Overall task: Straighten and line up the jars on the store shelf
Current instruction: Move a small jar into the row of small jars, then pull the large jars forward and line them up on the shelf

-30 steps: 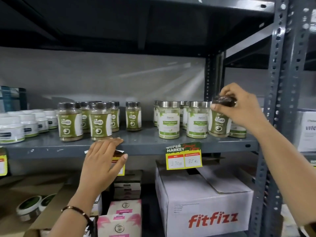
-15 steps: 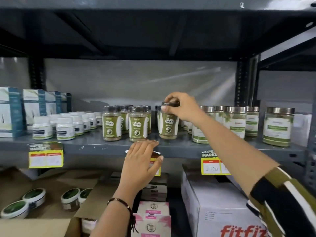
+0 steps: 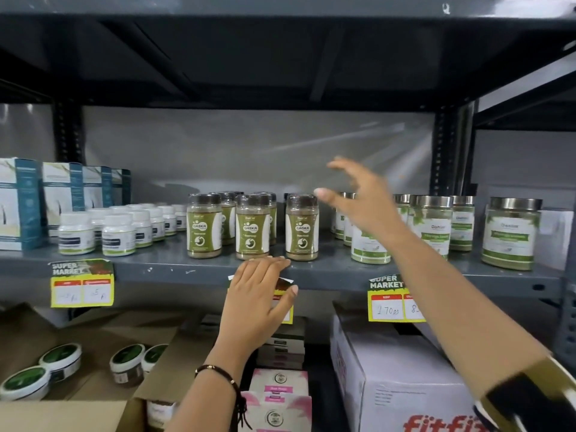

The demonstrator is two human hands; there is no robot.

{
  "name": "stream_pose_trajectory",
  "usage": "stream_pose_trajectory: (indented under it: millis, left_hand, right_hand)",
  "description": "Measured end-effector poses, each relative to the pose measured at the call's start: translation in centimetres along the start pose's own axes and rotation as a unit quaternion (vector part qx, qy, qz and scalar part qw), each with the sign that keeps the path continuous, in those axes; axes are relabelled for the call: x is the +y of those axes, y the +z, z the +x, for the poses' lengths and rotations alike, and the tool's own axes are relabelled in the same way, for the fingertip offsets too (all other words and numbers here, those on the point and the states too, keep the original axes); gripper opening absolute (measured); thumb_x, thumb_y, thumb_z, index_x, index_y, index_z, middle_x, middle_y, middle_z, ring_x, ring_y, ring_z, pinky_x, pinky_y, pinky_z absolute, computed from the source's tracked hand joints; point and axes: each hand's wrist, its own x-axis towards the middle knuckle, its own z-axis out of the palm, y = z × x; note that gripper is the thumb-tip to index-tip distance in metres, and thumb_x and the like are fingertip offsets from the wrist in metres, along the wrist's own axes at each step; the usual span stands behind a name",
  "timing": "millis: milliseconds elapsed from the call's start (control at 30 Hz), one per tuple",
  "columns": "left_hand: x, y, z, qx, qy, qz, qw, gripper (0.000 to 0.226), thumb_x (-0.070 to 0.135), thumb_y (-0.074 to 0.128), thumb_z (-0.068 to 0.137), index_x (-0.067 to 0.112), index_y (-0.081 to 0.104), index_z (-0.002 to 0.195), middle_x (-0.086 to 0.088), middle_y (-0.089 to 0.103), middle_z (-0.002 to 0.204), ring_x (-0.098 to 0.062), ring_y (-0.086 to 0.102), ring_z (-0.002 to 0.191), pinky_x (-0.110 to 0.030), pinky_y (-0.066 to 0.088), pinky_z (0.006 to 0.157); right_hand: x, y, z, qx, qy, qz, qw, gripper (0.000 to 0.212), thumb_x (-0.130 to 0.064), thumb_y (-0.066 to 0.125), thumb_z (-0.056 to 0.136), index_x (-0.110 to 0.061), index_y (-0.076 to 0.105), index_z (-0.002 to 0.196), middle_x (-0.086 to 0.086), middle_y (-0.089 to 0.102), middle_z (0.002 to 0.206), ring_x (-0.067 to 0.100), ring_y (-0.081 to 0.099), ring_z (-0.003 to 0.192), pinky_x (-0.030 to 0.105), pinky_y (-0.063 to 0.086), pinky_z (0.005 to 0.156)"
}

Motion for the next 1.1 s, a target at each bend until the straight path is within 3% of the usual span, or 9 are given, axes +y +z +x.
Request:
stream_pose_trajectory:
  millis: [100,200,267,433,600,700,833,933,1100]
  left_hand:
    - [0.0,0.1,0.0,0.002,-0.002,0.005,1.000,0.041,0.043,0.041,0.089,0.017,0.058,0.116,0.003,0.060,0.115,-0.016,0.049,0.109,-0.027,0.024,0.098]
    - [0.1,0.4,0.1,0.011,-0.006,0.014,1.000,0.042,0.043,0.040,0.089,0.017,0.058,0.116,0.002,0.061,0.114,-0.018,0.050,0.109,-0.030,0.025,0.097]
    - [0.1,0.5,0.1,0.015,-0.009,0.020,1.000,0.042,0.044,0.040,0.088,0.017,0.058,0.116,0.002,0.061,0.114,-0.017,0.050,0.109,-0.030,0.025,0.097]
    - [0.1,0.9,0.0,0.020,-0.021,0.035,0.999,0.045,0.045,0.038,0.088,0.016,0.056,0.118,-0.003,0.061,0.113,-0.021,0.049,0.109,-0.037,0.028,0.096]
    - [0.5,0.9,0.2,0.022,-0.025,0.042,0.999,0.046,0.044,0.038,0.087,0.014,0.057,0.115,-0.006,0.062,0.111,-0.025,0.049,0.107,-0.041,0.030,0.093]
    - [0.6,0.9,0.2,0.020,-0.033,0.044,0.998,0.046,0.044,0.038,0.086,0.014,0.058,0.115,-0.006,0.062,0.110,-0.025,0.048,0.106,-0.041,0.031,0.092]
    - [0.8,1.0,0.2,0.023,-0.045,0.047,0.998,0.048,0.045,0.037,0.086,0.013,0.058,0.115,-0.008,0.062,0.109,-0.028,0.049,0.105,-0.046,0.033,0.091]
    - [1.1,1.0,0.3,0.029,-0.049,0.048,0.997,0.048,0.045,0.037,0.086,0.012,0.058,0.114,-0.009,0.062,0.107,-0.028,0.049,0.104,-0.044,0.031,0.091]
    - [1.5,0.9,0.5,0.037,-0.055,0.042,0.997,0.048,0.044,0.038,0.086,0.010,0.060,0.110,-0.011,0.063,0.104,-0.032,0.050,0.101,-0.047,0.033,0.088]
  right_hand:
    - [2.9,-5.2,-3.6,0.215,-0.054,-0.065,0.973,0.044,-0.029,0.066,0.083,-0.008,0.056,0.121,0.008,0.056,0.130,0.014,0.047,0.121,0.022,0.032,0.104]
    - [8.2,-9.1,-7.2,0.350,0.027,-0.125,0.928,0.041,-0.022,0.062,0.084,0.000,0.054,0.118,0.021,0.058,0.121,0.032,0.051,0.116,0.026,0.035,0.099]
    - [11.8,-10.3,-8.9,0.339,0.116,-0.157,0.920,0.052,-0.023,0.061,0.082,0.002,0.047,0.125,0.026,0.051,0.128,0.040,0.046,0.121,0.036,0.033,0.100]
    - [16.5,-11.6,-10.2,0.201,0.265,-0.239,0.912,0.094,-0.035,0.070,0.079,0.005,0.016,0.143,0.029,0.029,0.147,0.043,0.031,0.133,0.047,0.031,0.104]
    - [16.5,-12.1,-9.4,0.181,0.303,-0.249,0.902,0.083,-0.037,0.072,0.075,-0.002,0.028,0.136,0.026,0.054,0.125,0.042,0.052,0.112,0.046,0.045,0.079]
    - [16.6,-11.7,-9.6,0.167,0.291,-0.226,0.915,0.085,-0.049,0.072,0.068,-0.009,0.034,0.134,0.018,0.060,0.122,0.038,0.056,0.109,0.047,0.046,0.082]
    - [17.4,-11.5,-10.2,0.173,0.302,-0.172,0.921,0.107,-0.073,0.066,0.051,-0.014,0.034,0.135,0.011,0.058,0.126,0.032,0.056,0.112,0.052,0.042,0.095]
    - [17.6,-11.5,-10.3,0.201,0.296,-0.160,0.920,0.095,-0.059,0.076,0.057,-0.008,0.039,0.128,0.012,0.059,0.119,0.033,0.055,0.111,0.046,0.034,0.096]
    - [18.7,-11.3,-9.9,0.196,0.295,-0.192,0.915,0.065,-0.055,0.070,0.064,-0.010,0.053,0.107,0.008,0.068,0.100,0.031,0.061,0.095,0.042,0.035,0.088]
